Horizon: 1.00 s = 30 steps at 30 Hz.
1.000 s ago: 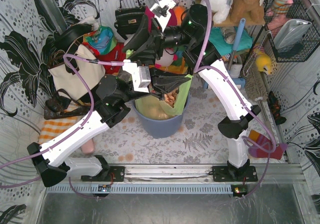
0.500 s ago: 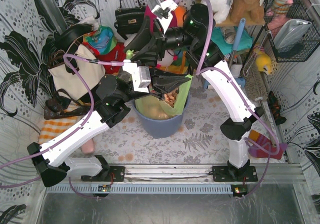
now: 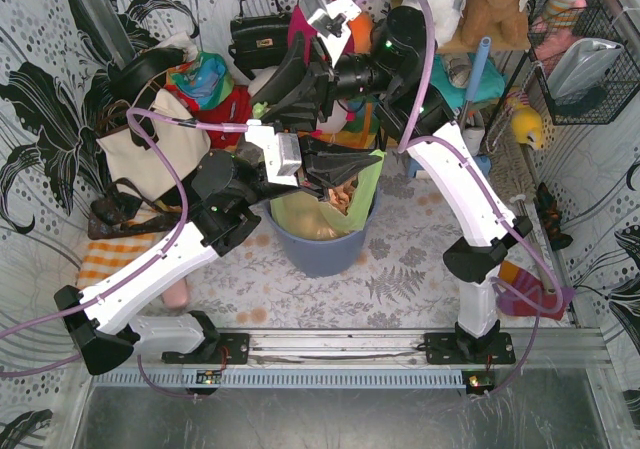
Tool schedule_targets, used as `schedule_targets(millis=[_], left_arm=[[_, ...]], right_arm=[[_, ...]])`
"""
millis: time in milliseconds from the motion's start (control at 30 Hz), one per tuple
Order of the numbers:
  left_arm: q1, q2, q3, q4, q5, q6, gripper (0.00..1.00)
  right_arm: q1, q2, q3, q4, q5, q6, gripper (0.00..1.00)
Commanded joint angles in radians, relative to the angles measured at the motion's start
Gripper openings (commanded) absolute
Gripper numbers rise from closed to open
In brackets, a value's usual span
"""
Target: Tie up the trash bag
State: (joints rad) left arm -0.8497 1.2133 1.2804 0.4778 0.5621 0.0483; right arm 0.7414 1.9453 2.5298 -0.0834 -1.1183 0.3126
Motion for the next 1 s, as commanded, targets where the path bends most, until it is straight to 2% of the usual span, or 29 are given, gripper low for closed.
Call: schedule_targets(millis=[0, 167, 300, 367, 533, 567, 833, 967], left_arm=[[0.008, -0.025, 0.002, 0.038, 0.012, 0.001, 0.00], [0.008, -0.027, 0.000, 0.040, 0.011, 0.001, 0.00], [0.008, -0.026, -0.001, 0.042, 0.010, 0.001, 0.00], [0.008, -0.027, 0.000, 0.042, 0.011, 0.000, 0.00], [0.008, -0.028, 0.001, 0.042, 0.011, -0.001, 0.00], [0.008, -0.027, 0.000, 0.042, 0.010, -0.001, 0.00], [0.008, -0.029, 0.003, 0.041, -0.004, 0.003, 0.00], [0.008, -0.038, 0.004, 0.030, -0.040, 0.024, 0.00]], right_arm=[[0.007, -0.018, 0.002, 0.002, -0.011, -0.025, 0.44], [0.007, -0.038, -0.015, -0.034, 0.005, -0.069, 0.44], [0.007, -0.040, -0.016, -0.039, 0.008, -0.076, 0.37], [0.007, -0.040, -0.016, -0.039, 0.011, -0.073, 0.30], [0.007, -0.043, -0.019, -0.014, 0.029, -0.060, 0.02], [0.007, -0.045, -0.023, -0.003, 0.034, -0.052, 0.00], [0.007, -0.071, -0.056, 0.026, 0.147, -0.020, 0.00], [0.007, -0.104, -0.071, -0.028, 0.286, -0.032, 0.00]])
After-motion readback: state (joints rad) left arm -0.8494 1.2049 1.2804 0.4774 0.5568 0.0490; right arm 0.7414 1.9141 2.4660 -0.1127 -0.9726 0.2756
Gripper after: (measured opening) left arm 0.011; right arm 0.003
